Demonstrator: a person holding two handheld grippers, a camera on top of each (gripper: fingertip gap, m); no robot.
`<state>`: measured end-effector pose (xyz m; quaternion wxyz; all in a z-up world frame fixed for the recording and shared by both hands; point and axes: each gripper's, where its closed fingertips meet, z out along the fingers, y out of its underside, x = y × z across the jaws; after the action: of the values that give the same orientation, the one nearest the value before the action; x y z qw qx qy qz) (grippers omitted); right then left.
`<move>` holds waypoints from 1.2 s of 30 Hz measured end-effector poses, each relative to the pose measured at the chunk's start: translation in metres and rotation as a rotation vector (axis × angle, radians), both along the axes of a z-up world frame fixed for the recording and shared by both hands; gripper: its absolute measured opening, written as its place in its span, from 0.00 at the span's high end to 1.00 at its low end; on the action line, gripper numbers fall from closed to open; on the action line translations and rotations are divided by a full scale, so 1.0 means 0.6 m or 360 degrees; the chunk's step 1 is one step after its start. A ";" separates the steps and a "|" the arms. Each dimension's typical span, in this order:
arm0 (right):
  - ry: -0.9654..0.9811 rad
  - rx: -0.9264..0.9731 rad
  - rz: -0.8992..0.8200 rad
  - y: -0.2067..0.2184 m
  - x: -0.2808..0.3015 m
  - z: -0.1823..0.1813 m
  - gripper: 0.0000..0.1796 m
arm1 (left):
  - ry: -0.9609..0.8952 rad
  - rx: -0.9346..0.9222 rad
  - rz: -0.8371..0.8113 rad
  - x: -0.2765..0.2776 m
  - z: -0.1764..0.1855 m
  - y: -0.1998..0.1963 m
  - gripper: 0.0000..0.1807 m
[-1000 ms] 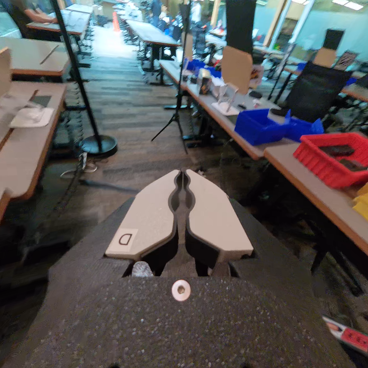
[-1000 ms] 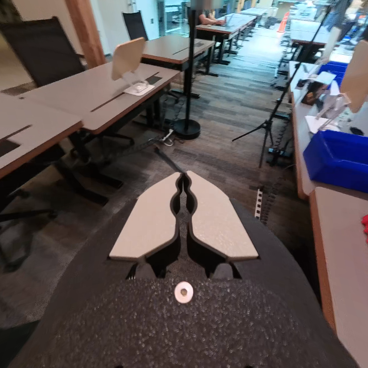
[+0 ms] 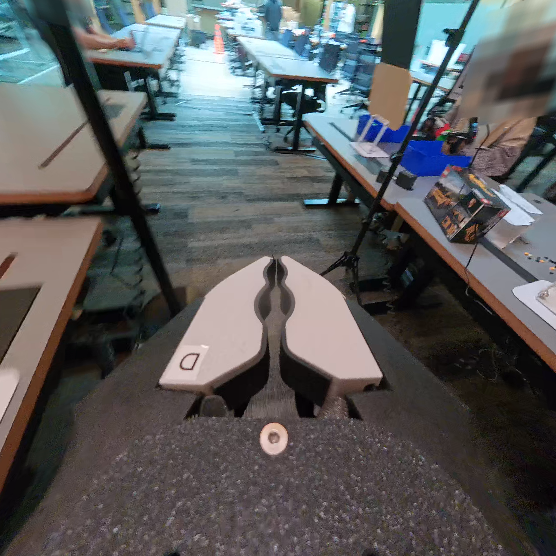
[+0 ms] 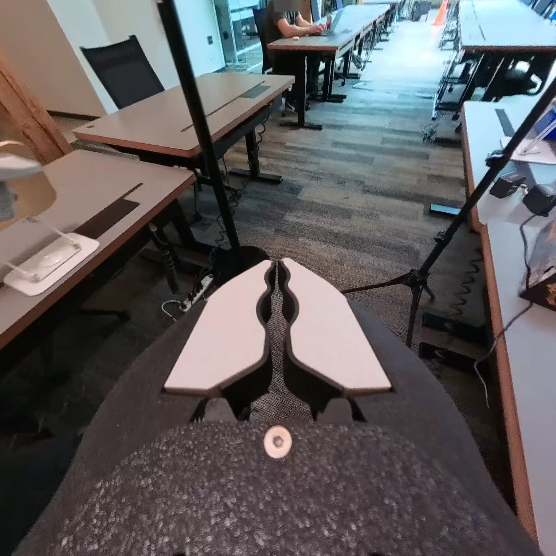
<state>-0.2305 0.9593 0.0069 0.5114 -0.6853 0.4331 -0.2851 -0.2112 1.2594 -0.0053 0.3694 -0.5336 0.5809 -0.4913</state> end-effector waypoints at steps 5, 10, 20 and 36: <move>0.0078 -0.0022 -0.0112 -0.022 0.247 -0.004 0.99 | -0.0157 0.0131 -0.0287 0.324 0.108 -0.065 0.99; 0.0048 -0.0001 -0.0064 0.007 0.504 -0.032 0.99 | -0.0173 0.0152 -0.0285 0.573 0.112 -0.069 0.99; 0.0036 -0.0087 0.0418 0.157 1.105 -0.041 0.99 | 0.0097 0.0220 0.0187 0.926 0.009 0.083 1.00; 0.0104 -0.0143 0.0763 0.515 1.754 -0.131 0.99 | 0.0277 0.0136 0.0552 1.521 -0.142 0.389 0.99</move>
<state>0.8216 1.2682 -0.0715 0.5190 -0.7994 0.2614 -0.1522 0.7016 1.4929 -0.0906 0.4192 -0.6499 0.5304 -0.3473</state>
